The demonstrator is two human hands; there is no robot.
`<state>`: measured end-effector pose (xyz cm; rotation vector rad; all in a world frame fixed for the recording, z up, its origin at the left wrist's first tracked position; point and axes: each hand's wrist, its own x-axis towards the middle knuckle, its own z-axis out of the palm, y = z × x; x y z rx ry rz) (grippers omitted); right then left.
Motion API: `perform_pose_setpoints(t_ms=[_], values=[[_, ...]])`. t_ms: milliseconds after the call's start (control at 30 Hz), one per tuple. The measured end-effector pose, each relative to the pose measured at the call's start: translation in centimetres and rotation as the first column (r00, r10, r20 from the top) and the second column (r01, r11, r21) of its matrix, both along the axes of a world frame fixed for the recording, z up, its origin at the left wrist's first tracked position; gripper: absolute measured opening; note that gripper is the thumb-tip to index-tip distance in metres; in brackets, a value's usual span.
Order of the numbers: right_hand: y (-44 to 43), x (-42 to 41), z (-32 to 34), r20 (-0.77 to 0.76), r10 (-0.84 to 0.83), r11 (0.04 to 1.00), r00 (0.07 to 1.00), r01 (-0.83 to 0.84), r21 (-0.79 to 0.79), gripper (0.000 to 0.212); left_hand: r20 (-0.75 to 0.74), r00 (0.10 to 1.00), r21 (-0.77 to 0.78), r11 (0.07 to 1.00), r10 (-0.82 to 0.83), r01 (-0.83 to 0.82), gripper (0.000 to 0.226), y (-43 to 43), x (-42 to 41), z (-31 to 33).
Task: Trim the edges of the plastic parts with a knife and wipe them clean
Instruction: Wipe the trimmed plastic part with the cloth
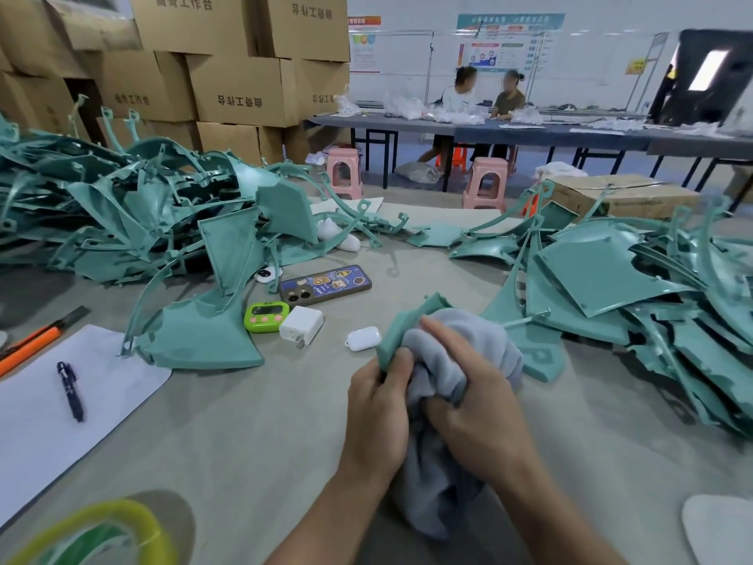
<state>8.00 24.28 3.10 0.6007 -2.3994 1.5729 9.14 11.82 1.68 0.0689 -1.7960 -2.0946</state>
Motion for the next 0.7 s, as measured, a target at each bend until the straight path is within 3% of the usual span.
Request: perform_pose_setpoints(t_ms=[100,267,367,533,633,700], values=[[-0.4,-0.5,0.2,0.086,-0.123,0.992,0.989,0.121,0.025,0.074,-0.027,1.0,-0.046,0.999,0.015,-0.017,0.049,0.1,0.5,-0.1],[0.0,1.4,-0.4,0.183,0.061,0.998,0.981,-0.064,0.009,0.091,-0.031,0.999,-0.042,0.999,0.034,-0.035,0.044,-0.2,0.3,0.2],[0.3,1.4,-0.1,0.139,0.049,0.988,0.989,-0.068,0.136,0.09,-0.02,1.0,0.06,0.998,0.006,-0.005,0.043,-0.6,-0.1,0.2],[0.5,-0.4,-0.9,0.09,-0.192,0.948,0.977,0.161,0.273,0.081,-0.091,0.993,0.358,0.933,0.072,-0.035,0.026,-1.4,-0.6,1.2],[1.3,-1.8,-1.4,0.098,-0.34,0.917,0.935,0.306,0.254,0.086,0.003,0.982,0.521,0.838,0.191,-0.164,0.031,-3.1,-0.7,1.8],[1.6,-2.0,-1.0,0.146,-0.315,0.946,0.938,0.298,0.126,0.087,0.162,0.969,0.599,0.761,0.188,-0.248,0.035,-4.3,-0.7,2.0]])
